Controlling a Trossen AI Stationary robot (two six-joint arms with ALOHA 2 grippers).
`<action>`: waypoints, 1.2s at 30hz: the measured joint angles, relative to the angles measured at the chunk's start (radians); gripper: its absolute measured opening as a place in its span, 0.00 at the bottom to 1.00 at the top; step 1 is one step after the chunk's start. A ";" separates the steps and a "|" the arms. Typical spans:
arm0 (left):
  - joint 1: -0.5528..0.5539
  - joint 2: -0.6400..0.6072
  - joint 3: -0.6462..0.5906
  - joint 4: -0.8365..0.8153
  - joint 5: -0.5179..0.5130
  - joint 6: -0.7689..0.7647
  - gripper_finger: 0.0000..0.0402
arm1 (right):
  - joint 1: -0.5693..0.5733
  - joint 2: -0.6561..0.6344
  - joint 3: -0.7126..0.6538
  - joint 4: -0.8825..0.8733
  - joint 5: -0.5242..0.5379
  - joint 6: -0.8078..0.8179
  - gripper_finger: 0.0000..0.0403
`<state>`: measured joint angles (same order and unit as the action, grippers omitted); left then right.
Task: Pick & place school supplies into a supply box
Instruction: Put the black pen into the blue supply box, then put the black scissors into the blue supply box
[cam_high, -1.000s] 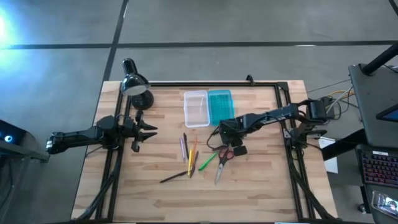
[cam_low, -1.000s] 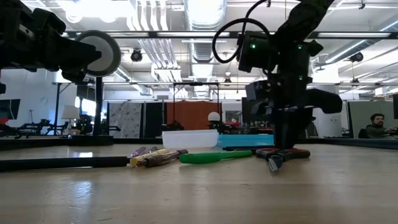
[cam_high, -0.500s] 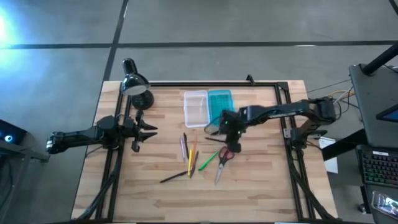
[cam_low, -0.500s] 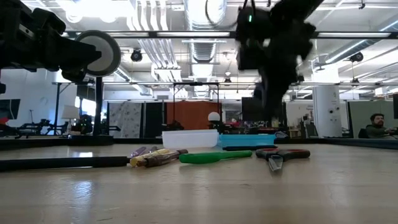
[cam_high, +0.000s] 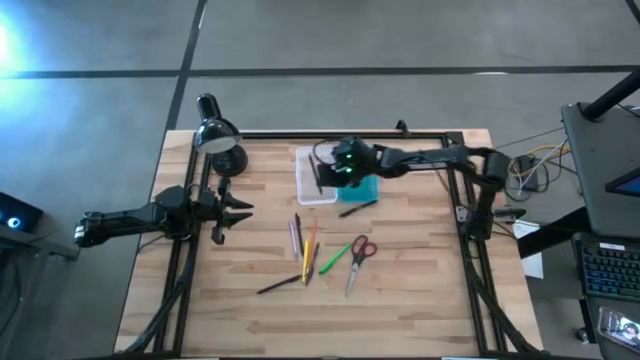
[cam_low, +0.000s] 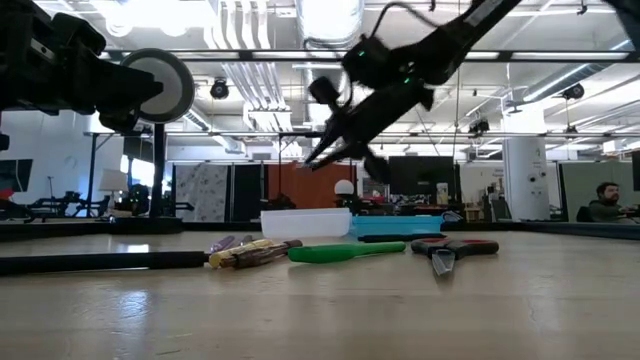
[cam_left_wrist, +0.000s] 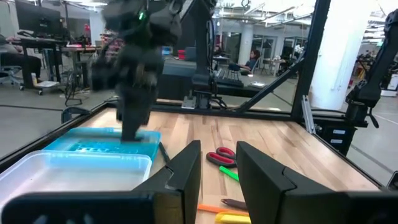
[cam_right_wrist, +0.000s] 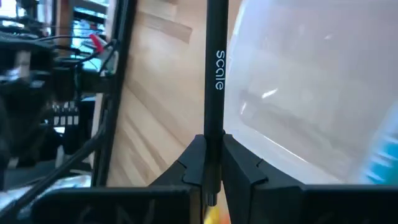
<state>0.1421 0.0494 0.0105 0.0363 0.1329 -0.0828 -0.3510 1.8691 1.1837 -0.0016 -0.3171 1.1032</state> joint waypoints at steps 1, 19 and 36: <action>0.000 0.000 0.000 0.000 0.000 0.000 0.22 | 0.001 0.038 0.024 0.013 -0.008 0.010 0.06; 0.000 0.000 0.000 0.000 0.000 0.000 0.22 | 0.016 0.137 0.298 -0.240 0.058 -0.317 0.49; 0.000 0.000 0.000 0.000 -0.003 0.000 0.22 | 0.403 -0.298 -0.074 -0.819 0.175 -1.547 0.49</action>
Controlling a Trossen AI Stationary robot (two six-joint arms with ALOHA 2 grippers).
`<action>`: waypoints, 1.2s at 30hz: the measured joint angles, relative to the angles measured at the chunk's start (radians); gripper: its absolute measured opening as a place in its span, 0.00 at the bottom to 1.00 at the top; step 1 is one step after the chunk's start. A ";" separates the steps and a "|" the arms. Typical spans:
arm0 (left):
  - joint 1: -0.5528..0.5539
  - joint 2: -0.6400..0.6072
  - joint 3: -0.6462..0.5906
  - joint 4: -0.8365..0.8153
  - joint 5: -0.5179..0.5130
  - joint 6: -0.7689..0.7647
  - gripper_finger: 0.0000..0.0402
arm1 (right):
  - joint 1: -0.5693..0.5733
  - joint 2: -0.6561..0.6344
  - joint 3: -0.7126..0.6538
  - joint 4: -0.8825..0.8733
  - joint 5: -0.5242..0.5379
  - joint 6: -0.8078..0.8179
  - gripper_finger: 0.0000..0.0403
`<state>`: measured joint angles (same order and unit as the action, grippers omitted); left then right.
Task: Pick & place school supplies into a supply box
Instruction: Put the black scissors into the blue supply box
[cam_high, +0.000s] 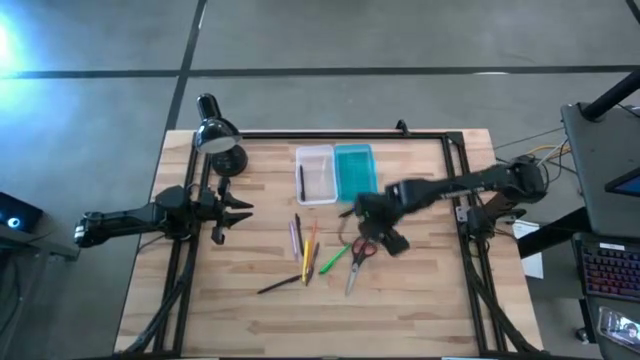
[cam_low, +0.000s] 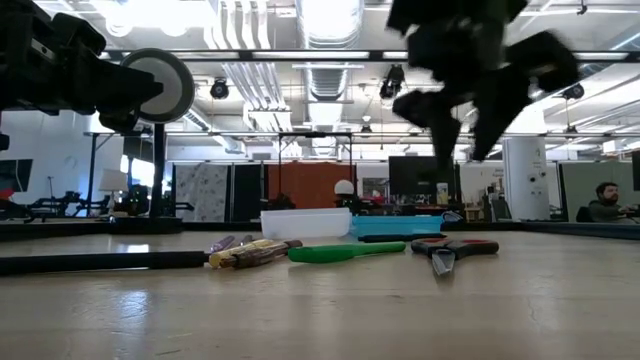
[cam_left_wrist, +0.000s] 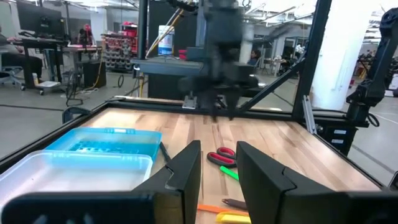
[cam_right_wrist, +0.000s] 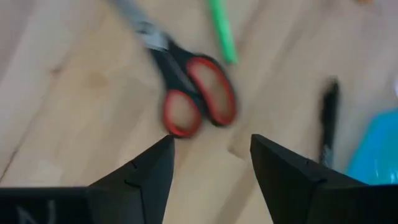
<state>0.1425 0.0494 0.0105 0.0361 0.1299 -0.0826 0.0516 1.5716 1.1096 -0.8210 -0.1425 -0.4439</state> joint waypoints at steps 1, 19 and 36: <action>0.000 0.000 0.000 0.000 0.000 0.000 0.22 | 0.028 -0.006 -0.019 0.023 0.022 -0.005 0.49; 0.000 0.003 0.000 -0.002 -0.001 0.000 0.22 | 0.075 0.131 -0.171 0.337 0.056 -0.015 0.45; 0.000 0.019 0.000 -0.002 -0.011 0.000 0.22 | 0.051 0.155 -0.055 0.222 0.101 -0.035 0.44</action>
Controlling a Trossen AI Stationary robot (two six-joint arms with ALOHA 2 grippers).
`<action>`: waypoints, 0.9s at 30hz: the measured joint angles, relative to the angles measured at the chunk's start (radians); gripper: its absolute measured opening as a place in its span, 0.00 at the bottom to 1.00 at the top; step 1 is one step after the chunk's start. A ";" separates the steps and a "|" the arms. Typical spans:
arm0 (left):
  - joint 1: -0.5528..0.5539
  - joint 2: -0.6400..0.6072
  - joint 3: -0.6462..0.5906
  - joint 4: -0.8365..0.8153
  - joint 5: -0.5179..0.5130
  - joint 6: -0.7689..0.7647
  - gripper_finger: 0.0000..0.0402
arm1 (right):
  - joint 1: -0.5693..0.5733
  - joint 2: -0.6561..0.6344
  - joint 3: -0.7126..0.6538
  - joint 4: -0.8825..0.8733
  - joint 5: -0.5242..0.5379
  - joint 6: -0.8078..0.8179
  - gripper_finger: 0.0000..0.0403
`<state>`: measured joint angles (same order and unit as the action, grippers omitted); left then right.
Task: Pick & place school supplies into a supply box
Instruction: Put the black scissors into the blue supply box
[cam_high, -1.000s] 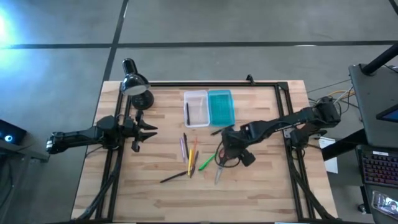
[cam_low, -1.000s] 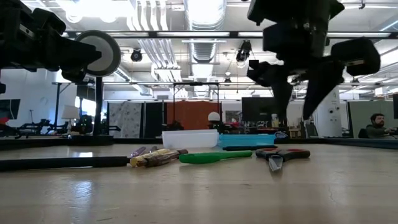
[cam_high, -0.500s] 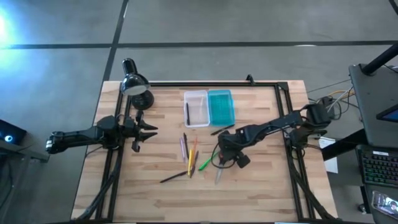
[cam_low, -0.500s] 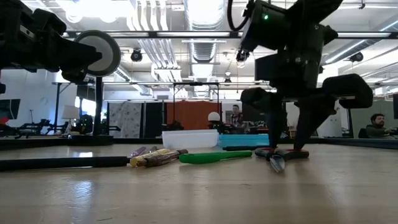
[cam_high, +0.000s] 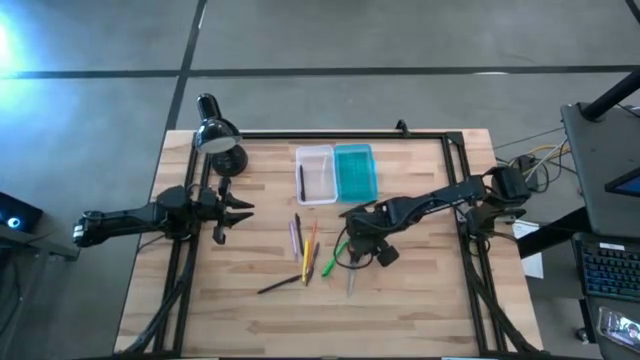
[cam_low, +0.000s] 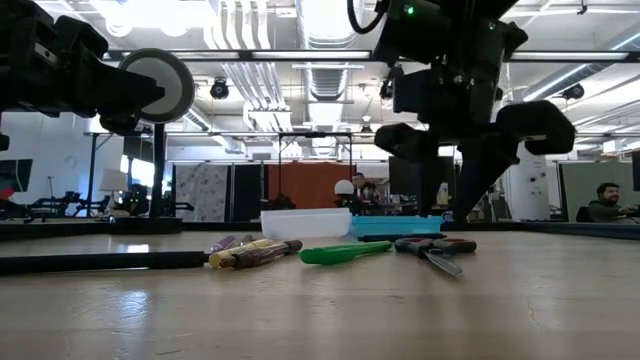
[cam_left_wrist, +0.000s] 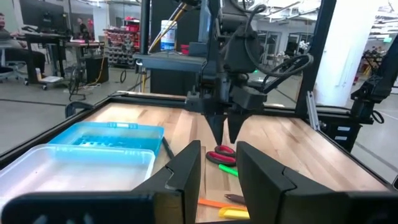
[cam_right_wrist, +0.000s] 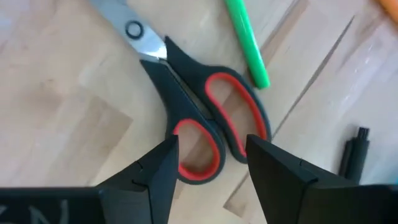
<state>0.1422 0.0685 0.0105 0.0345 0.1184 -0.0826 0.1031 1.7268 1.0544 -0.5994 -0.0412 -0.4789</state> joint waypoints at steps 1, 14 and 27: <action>0.000 0.000 0.000 0.000 0.000 0.000 0.22 | -0.003 0.000 0.000 0.003 -0.003 -0.010 0.44; 0.000 0.000 0.000 -0.001 -0.006 0.000 0.22 | -0.047 0.082 -0.028 0.082 -0.022 -0.083 0.44; 0.000 0.001 0.000 -0.003 -0.008 0.000 0.22 | -0.060 0.141 -0.035 0.050 -0.087 0.010 0.30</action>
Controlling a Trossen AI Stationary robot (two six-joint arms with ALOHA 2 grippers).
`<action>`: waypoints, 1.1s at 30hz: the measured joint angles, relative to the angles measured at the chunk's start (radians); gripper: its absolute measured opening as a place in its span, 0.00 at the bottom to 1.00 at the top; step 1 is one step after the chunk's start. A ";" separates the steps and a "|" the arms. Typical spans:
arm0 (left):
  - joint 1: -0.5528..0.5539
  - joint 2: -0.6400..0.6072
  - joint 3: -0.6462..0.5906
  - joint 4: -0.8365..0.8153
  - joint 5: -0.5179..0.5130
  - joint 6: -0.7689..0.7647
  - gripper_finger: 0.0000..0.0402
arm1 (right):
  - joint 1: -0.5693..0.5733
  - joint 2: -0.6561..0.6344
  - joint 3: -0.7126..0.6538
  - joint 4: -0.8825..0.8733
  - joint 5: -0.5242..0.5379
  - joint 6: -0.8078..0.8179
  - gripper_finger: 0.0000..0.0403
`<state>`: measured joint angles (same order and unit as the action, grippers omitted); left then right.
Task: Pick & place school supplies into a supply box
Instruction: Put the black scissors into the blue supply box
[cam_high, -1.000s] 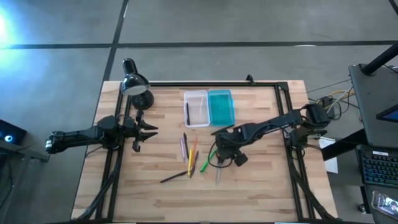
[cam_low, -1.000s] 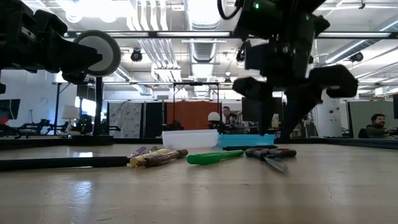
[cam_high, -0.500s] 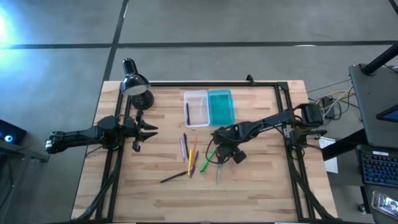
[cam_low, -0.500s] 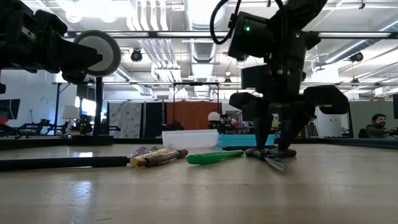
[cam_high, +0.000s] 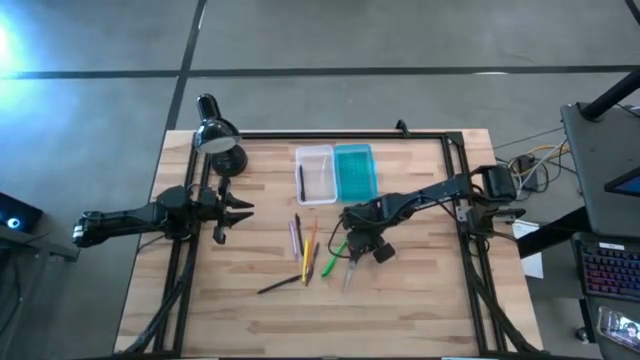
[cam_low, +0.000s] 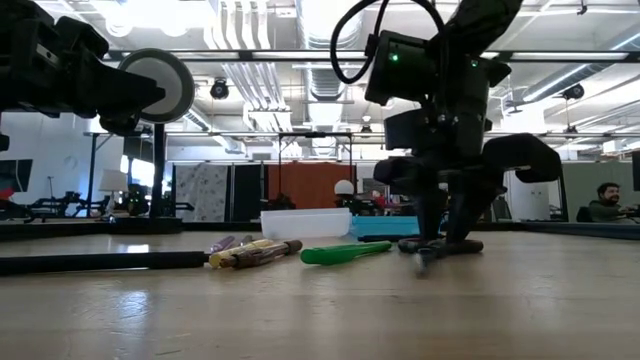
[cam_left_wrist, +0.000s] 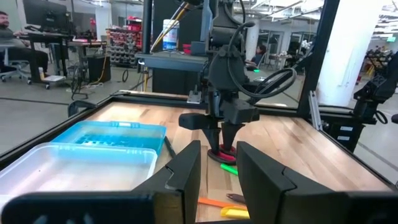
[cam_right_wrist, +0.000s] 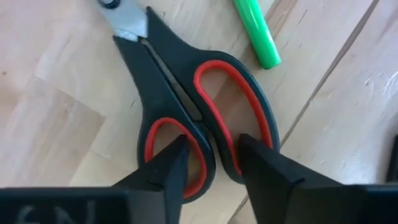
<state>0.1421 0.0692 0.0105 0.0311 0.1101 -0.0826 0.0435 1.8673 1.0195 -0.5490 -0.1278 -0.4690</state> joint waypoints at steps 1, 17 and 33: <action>0.000 0.000 0.000 0.000 0.000 0.000 0.22 | 0.000 0.000 -0.001 -0.004 -0.001 0.003 0.26; 0.000 0.000 0.000 -0.001 0.000 0.000 0.22 | -0.011 -0.241 -0.019 -0.278 0.011 0.306 0.12; 0.000 0.000 0.000 -0.001 0.000 0.000 0.22 | -0.396 -0.328 -0.086 0.532 -0.102 1.680 0.14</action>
<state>0.1421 0.0696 0.0105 0.0299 0.1101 -0.0826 -0.3521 1.5389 0.9338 -0.0171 -0.2301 1.2113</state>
